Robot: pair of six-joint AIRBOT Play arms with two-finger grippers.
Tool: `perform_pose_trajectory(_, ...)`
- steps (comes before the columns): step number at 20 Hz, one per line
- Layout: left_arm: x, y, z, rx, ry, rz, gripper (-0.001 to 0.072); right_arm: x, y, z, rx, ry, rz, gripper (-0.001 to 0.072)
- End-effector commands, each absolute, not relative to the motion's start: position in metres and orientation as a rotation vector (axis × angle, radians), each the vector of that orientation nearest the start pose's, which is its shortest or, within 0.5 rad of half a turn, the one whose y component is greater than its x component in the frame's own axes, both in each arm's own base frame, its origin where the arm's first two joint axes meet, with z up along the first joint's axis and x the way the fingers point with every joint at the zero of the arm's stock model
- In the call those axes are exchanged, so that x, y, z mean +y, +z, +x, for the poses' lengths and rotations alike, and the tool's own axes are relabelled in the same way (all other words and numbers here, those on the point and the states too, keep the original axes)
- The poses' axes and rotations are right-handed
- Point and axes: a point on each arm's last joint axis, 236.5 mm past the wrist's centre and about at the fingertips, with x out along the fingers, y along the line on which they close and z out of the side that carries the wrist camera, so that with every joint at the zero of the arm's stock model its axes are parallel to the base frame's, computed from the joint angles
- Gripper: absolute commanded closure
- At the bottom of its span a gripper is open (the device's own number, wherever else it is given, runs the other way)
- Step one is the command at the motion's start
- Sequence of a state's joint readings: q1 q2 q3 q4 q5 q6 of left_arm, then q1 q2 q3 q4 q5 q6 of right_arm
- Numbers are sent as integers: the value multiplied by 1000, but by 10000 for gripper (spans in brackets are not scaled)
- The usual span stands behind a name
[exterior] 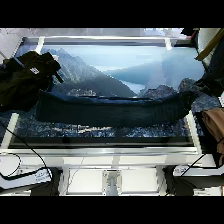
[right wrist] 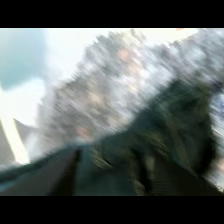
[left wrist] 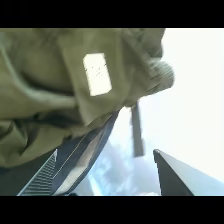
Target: Fold the clothes and pants, and hang the long-sleeved shirts on hangers.
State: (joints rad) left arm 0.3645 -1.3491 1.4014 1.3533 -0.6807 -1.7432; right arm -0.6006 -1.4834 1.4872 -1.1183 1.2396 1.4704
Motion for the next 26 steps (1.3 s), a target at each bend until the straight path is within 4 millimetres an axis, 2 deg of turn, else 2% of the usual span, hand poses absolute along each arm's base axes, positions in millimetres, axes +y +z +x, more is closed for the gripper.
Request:
perform_pose_trajectory(1,141,195,491,468,287,-454,2,-189,45,379,1210,-232,605,154)
perform_pose_trajectory(2,134,203,490,457,270,-440,1,-191,39,369,1237,-230,618,106)
perform_pose_trajectory(3,125,208,490,453,246,-406,2,-194,34,361,1256,-239,639,89)
perform_pose_trajectory(8,86,209,498,468,166,-375,2,-205,29,339,1295,-222,641,89)
perform_pose_trajectory(12,62,208,502,479,118,-354,3,-206,21,337,1317,-180,610,91)
perform_pose_trajectory(15,38,209,503,489,44,-238,2,-208,5,328,1367,-156,656,100)
perform_pose_trajectory(18,1,211,503,493,-54,-112,2,-218,-6,312,1354,-137,717,104)
perform_pose_trajectory(19,-11,211,503,494,-79,-98,2,-213,-8,311,1316,-84,768,149)
perform_pose_trajectory(22,-41,210,502,499,-138,-84,2,-200,-17,320,1136,28,946,163)
perform_pose_trajectory(24,-52,210,501,500,-158,-79,2,-192,-29,328,1051,45,1034,162)
perform_pose_trajectory(26,-53,210,501,500,-161,-79,2,-179,-46,332,1061,80,1096,144)
